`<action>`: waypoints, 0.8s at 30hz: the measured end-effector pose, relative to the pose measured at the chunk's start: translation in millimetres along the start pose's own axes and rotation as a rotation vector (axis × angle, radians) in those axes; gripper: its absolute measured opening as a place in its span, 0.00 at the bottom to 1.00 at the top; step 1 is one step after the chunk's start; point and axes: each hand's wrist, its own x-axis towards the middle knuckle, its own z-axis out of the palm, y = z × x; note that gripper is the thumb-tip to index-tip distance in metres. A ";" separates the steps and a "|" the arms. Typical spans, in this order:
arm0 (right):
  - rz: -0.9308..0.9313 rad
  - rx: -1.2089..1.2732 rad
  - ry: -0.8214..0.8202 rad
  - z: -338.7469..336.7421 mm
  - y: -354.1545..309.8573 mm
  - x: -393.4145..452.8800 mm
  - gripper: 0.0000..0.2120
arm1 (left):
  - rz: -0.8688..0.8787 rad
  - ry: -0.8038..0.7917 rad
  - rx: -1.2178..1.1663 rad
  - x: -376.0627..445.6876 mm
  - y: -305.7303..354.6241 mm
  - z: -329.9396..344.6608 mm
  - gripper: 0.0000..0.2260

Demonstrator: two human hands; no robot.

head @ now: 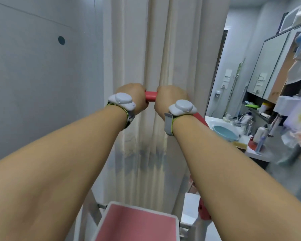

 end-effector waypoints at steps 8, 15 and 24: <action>-0.033 -0.028 0.055 14.6 6.5 10.2 0.11 | -0.021 0.001 0.057 16.3 -4.9 15.1 0.03; 0.001 -0.051 0.087 7.9 1.5 10.7 0.09 | 0.042 -0.028 0.079 25.1 -9.0 8.5 0.02; 0.102 -0.006 -0.002 16.3 9.8 14.3 0.10 | 0.160 -0.004 0.099 30.4 -1.7 17.7 0.03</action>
